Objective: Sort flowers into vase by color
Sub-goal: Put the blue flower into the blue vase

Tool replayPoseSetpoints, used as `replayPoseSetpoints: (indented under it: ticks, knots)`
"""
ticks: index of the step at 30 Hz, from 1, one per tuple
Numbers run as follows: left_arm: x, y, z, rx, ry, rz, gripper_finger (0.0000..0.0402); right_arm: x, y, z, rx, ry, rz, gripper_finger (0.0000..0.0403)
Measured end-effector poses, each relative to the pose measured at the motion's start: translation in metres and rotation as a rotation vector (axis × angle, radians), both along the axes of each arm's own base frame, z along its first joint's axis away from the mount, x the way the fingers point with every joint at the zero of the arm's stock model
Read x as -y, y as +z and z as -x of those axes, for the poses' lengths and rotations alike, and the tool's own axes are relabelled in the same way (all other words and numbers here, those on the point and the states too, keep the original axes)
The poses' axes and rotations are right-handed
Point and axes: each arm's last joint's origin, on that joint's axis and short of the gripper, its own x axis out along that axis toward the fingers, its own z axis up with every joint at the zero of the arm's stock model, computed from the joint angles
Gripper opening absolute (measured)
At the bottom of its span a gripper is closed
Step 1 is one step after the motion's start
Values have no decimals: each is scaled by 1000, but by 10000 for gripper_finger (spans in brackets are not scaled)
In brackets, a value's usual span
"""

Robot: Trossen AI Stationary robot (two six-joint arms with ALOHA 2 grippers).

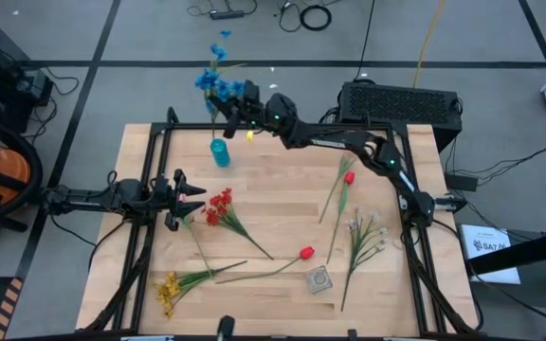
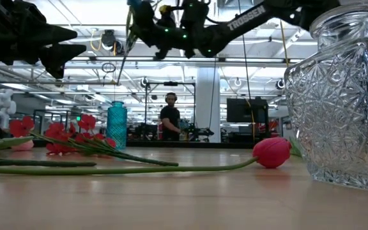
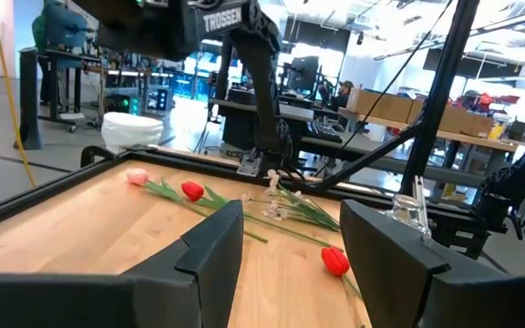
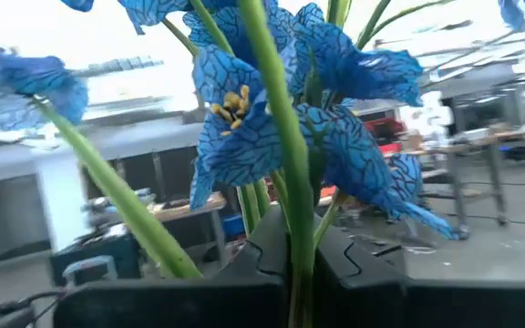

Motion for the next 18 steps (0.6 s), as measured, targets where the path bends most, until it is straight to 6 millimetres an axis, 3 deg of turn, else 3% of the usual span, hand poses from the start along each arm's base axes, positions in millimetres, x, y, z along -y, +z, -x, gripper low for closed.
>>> replayPoseSetpoints:
  ticks: [5, 18]
  knots:
    - [0, 0, 0, 0, 0, 0, 191, 5, -10, -13, -39, -2, 25, 0]
    - [0, 0, 0, -1, 0, 0, 191, 3, -24, -18, -176, -25, 74, 0]
